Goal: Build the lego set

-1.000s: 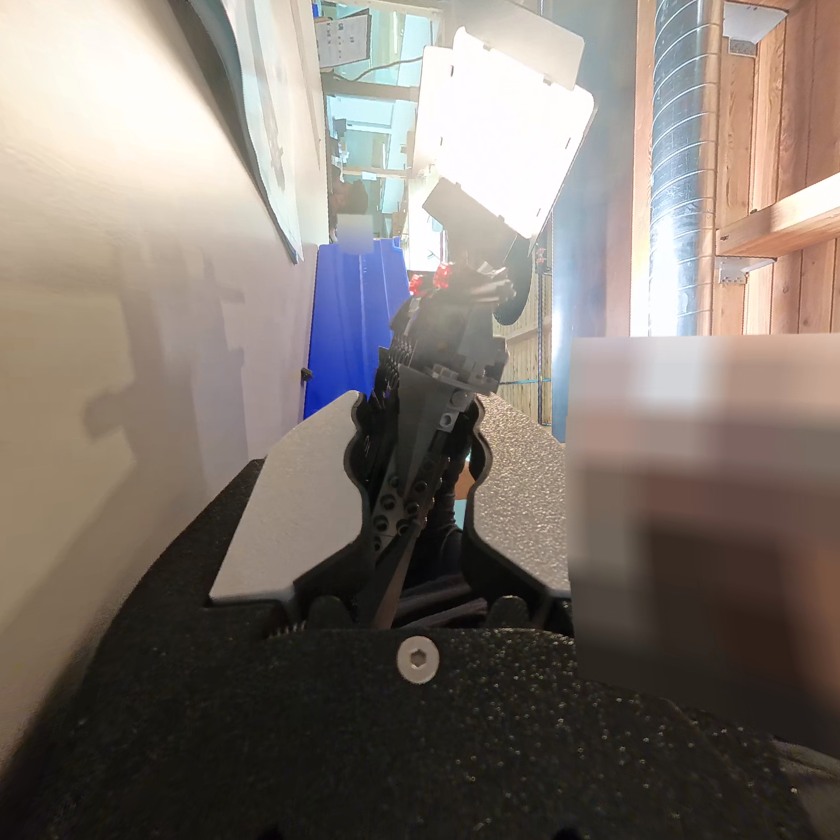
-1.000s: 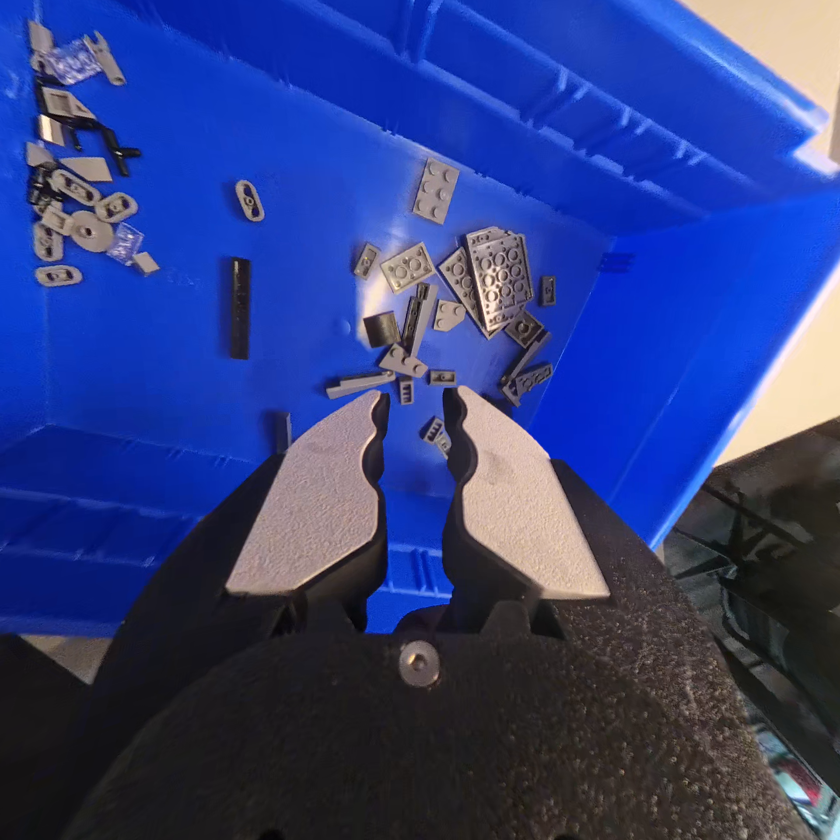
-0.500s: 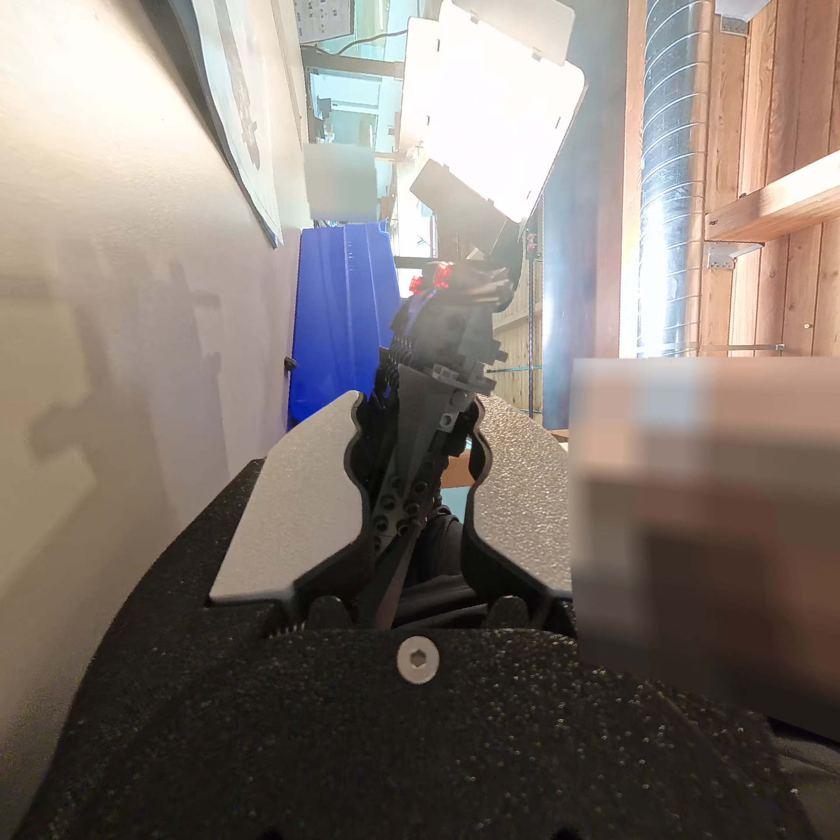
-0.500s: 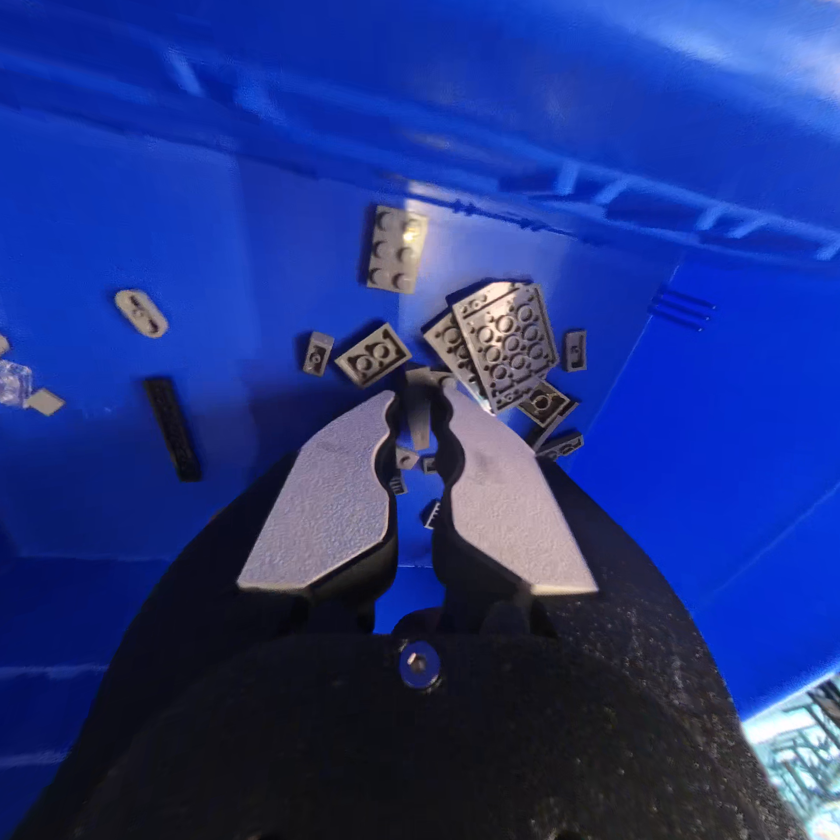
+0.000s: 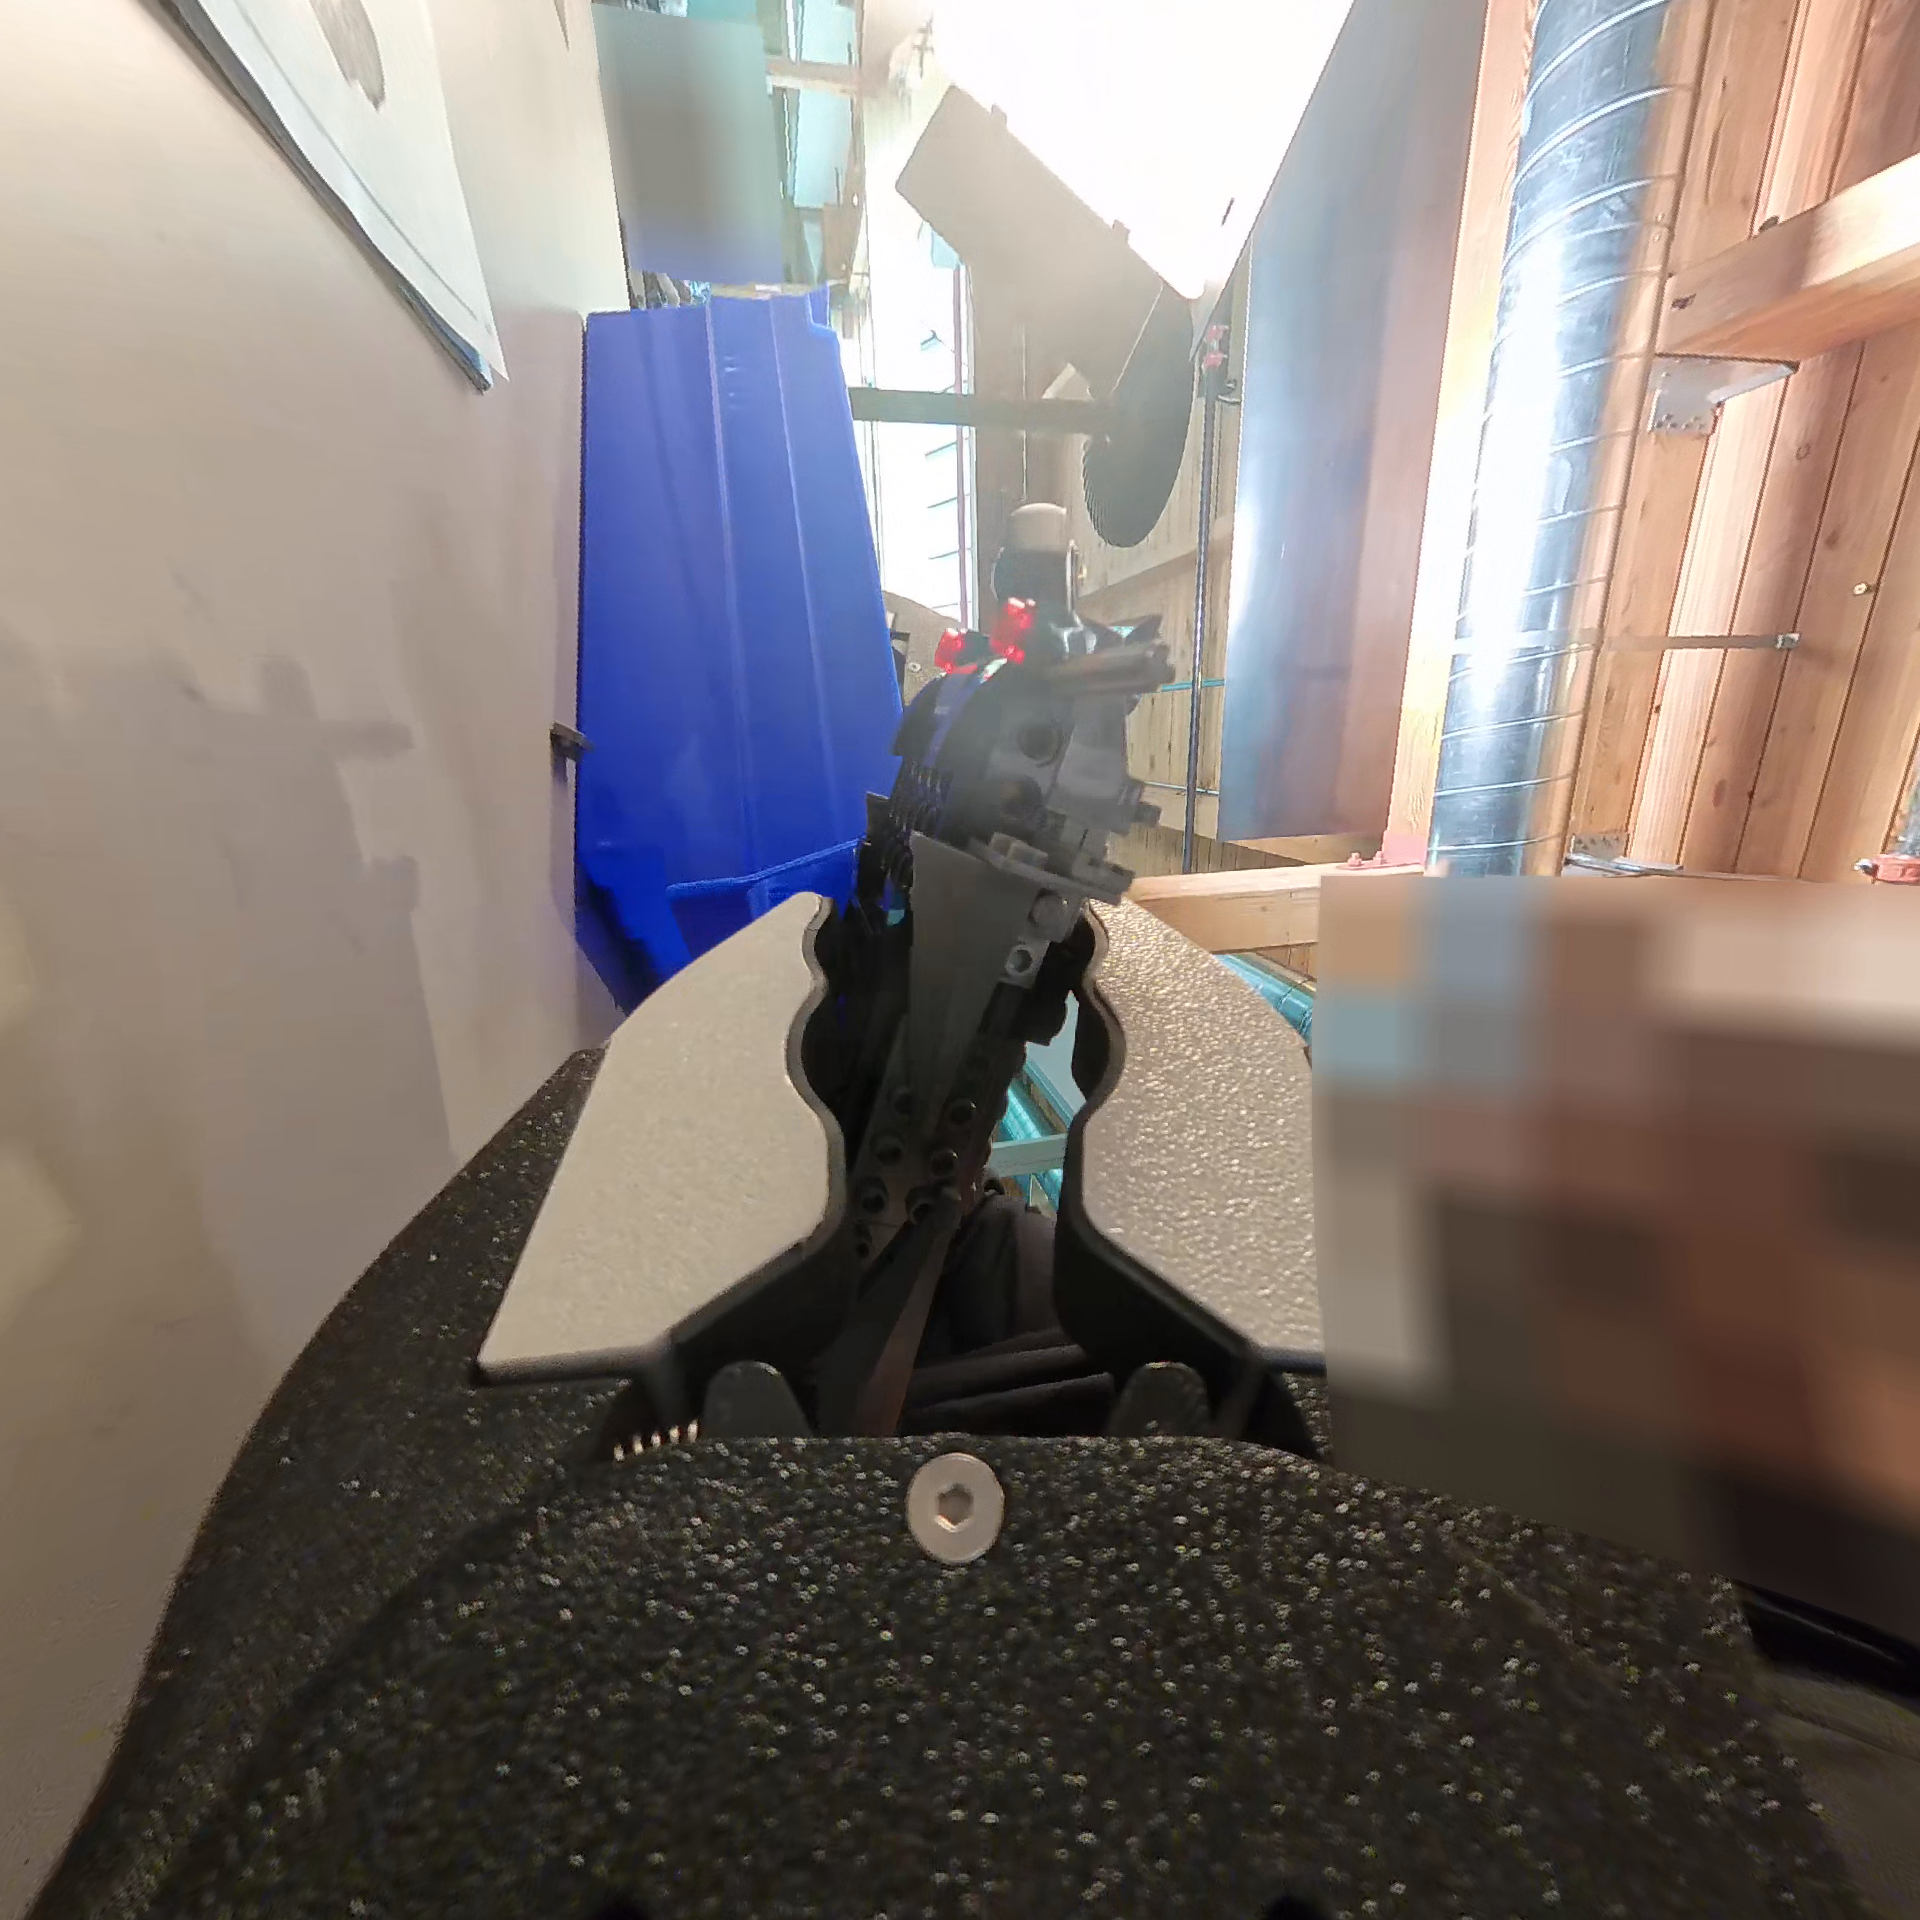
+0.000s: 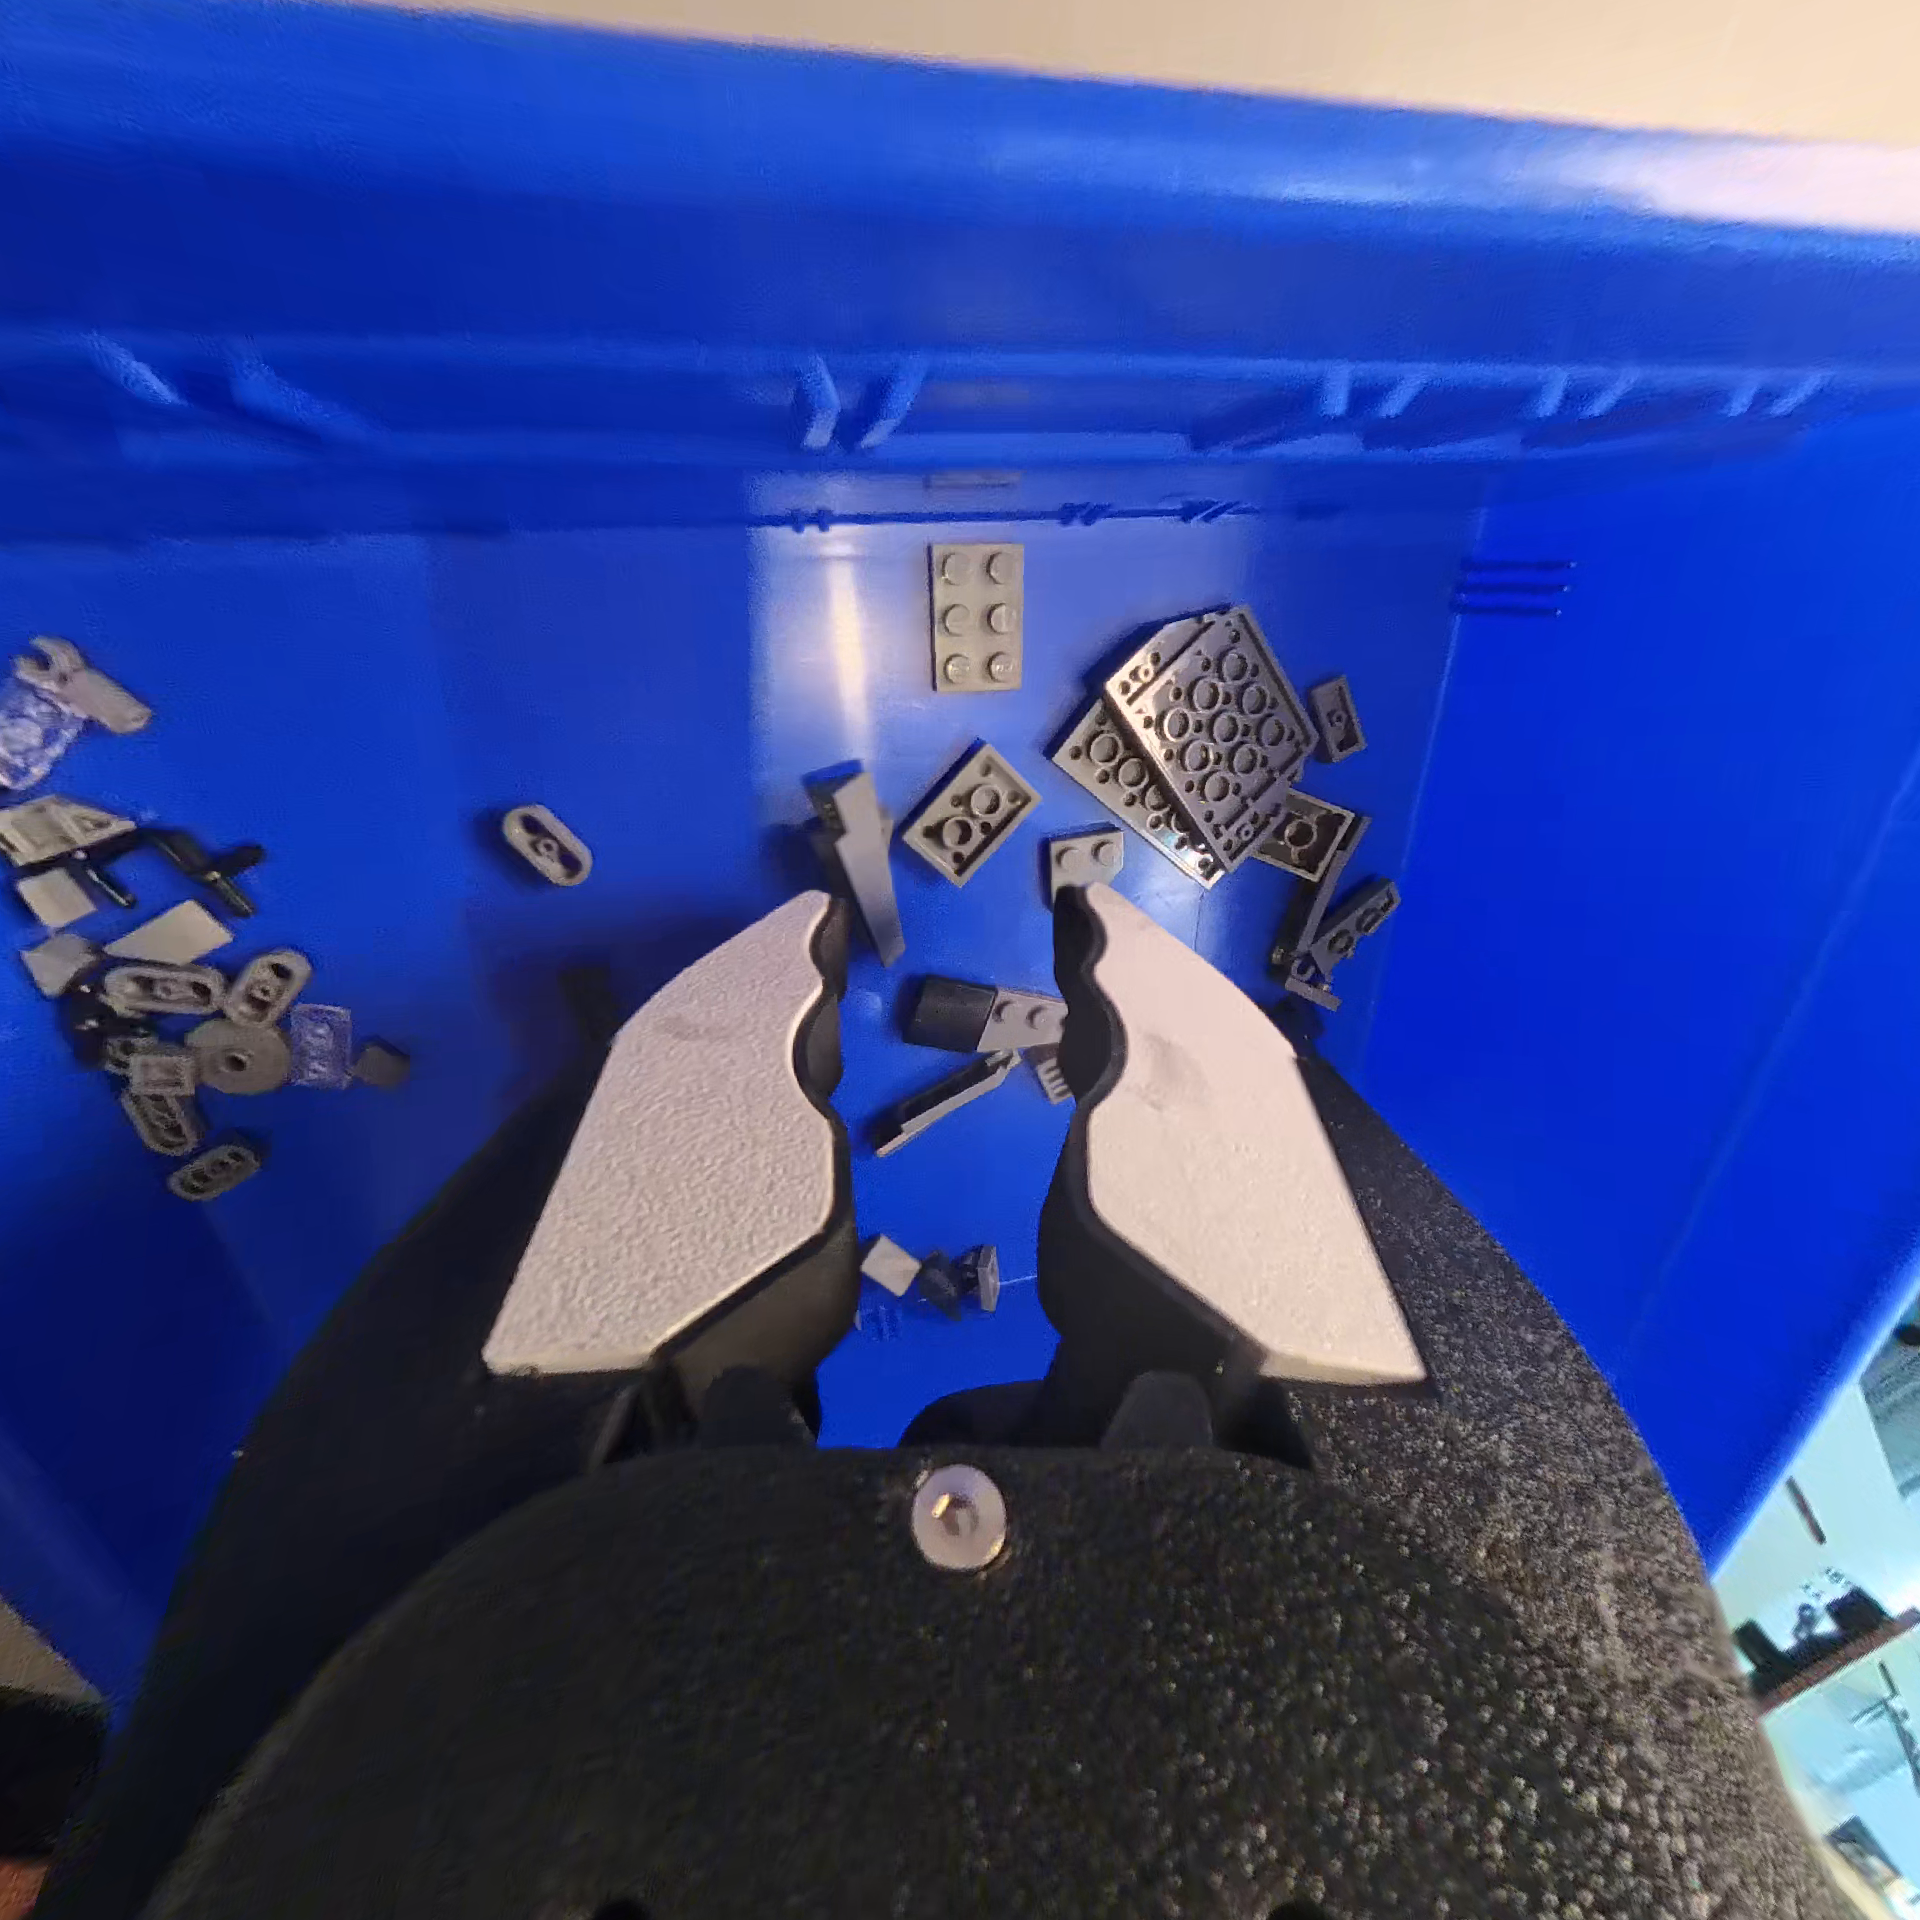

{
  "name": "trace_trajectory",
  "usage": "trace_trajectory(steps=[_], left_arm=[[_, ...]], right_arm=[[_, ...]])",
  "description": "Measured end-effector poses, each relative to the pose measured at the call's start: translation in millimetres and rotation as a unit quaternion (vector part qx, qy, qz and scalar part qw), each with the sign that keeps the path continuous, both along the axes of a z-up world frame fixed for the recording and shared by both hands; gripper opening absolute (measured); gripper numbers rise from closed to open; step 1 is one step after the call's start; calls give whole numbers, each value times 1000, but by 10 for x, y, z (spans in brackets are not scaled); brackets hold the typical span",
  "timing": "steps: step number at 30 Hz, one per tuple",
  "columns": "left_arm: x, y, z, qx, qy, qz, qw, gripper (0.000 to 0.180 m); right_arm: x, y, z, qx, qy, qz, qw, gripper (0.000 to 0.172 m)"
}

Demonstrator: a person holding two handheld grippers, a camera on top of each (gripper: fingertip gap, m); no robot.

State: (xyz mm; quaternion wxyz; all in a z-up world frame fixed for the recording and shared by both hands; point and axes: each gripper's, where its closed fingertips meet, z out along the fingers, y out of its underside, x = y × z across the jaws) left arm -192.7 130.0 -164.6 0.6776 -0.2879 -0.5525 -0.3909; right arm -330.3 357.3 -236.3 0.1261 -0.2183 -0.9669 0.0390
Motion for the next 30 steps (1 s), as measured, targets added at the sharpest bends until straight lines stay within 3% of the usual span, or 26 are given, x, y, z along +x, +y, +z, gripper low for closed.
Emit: trace_trajectory(steps=[8, 14, 17, 24, 28, 30], left_arm=[[112, 4, 171, 8, 32, -36, 999, 43], [313, -207, 180, 23, 42, -52, 998, 43], [426, -350, 175, 29, 41, -57, 997, 43], [703, -650, 218, 38, 52, -68, 996, 43], [765, -819, 208, 40, 51, -61, 996, 43], [766, -885, 202, 40, 50, -57, 996, 43]], right_arm=[[317, 30, 277, -54, 21, -47, 997, 43], [477, 106, 481, -85, 11, -66, 994, 33], [642, -37, 357, -67, -37, -38, 996, 33], [695, 27, -68, 69, -98, -6, 993, 35], [746, 16, -214, 63, -147, -9, 987, 35], [731, -11, -209, 51, -152, -17, 987, 25]])
